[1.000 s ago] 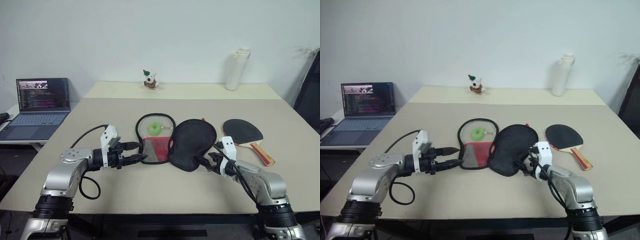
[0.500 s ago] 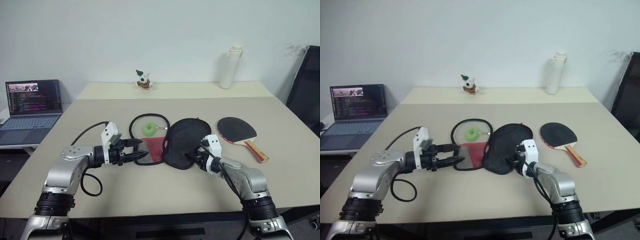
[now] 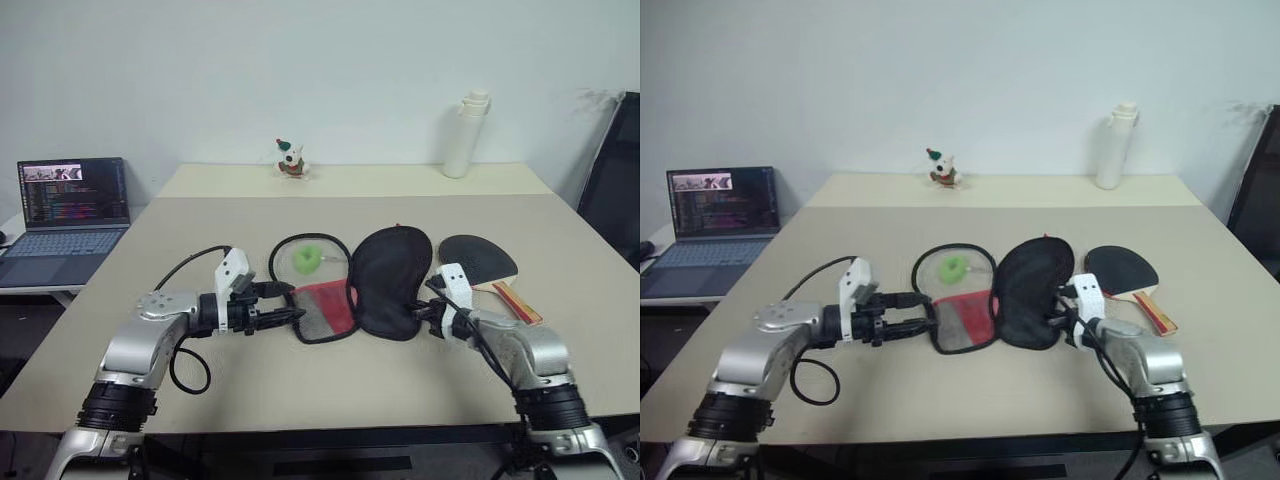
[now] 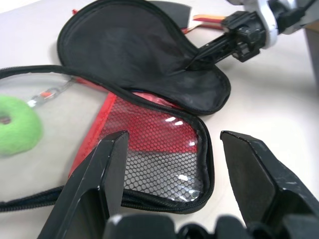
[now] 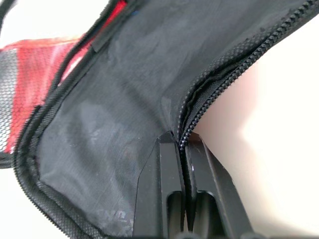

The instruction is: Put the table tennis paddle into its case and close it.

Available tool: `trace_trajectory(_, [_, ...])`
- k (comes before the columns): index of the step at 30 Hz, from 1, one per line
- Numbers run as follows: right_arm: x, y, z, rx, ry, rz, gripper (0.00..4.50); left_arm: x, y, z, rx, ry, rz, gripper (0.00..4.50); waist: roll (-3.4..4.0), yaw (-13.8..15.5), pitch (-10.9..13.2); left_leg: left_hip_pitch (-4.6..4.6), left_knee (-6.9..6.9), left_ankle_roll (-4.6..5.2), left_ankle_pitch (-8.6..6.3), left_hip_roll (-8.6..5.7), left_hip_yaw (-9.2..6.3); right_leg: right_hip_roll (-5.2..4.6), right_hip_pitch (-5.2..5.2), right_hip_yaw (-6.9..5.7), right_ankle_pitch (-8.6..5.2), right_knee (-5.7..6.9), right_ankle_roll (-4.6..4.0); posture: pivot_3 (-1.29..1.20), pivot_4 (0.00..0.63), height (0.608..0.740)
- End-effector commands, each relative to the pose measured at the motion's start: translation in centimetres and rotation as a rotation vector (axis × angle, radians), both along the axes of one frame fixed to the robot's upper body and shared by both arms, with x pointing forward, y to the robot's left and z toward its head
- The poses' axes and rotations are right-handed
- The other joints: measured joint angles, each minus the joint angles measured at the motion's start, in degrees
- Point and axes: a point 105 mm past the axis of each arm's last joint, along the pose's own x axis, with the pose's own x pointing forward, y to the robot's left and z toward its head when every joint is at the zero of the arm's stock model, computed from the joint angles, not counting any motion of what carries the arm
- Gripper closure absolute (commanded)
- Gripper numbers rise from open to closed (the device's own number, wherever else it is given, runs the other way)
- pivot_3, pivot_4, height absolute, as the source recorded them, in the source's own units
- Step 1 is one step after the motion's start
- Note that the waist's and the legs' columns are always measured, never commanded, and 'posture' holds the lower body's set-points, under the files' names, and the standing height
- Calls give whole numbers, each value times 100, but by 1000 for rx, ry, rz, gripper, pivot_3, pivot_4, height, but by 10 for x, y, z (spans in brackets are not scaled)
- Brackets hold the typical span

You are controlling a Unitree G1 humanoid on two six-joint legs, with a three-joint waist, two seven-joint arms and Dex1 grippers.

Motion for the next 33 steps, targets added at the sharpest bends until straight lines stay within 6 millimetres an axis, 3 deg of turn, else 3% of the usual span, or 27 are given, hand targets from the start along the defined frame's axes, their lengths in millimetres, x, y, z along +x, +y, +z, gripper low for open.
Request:
trace_trajectory(1, [5,-13,12,-13,-22,-2,4470,-1,-14,13,4,-66,-55,1303,-1,0,0,0,0,0,0,-4,1,0,0,1,0,1,0,0,150,740])
trace_trajectory(12, [22,-27,26,-37,-55,-23,4470,-2,-20,9,11,-67,-76,1303,-1,-3,1,-6,0,0,0,-7,10,3,-13,11,1,3,0,0,150,740])
trace_trajectory(15, [24,-31,28,-58,-72,-38,3856,-3,-20,7,16,-65,-77,1303,-2,-3,1,-7,0,0,0,-6,14,3,-16,15,5,3,-4,0,150,740])
trace_trajectory(20, [30,-41,37,-138,-137,-58,2107,-3,-20,6,19,-64,-79,1303,-2,-3,1,-7,0,0,0,-6,17,3,-18,17,3,4,-1,0,150,740])
trace_trajectory(26, [25,-68,66,-170,-232,-80,35,-4,-19,7,18,-66,-79,1303,-2,-2,1,-8,-1,0,0,-7,18,3,-19,18,3,3,-1,0,150,740])
trace_trajectory(29, [18,-99,74,-212,-249,-122,35,-6,-18,8,14,-67,-84,1303,-2,3,1,-9,-1,1,0,-6,19,3,-19,18,3,2,-1,0,150,740])
trace_trajectory(33, [15,-139,70,-293,-229,-203,35,-9,-22,9,15,-67,-118,1303,-4,6,2,-9,0,1,0,-9,23,3,-18,18,0,0,5,0,150,740])
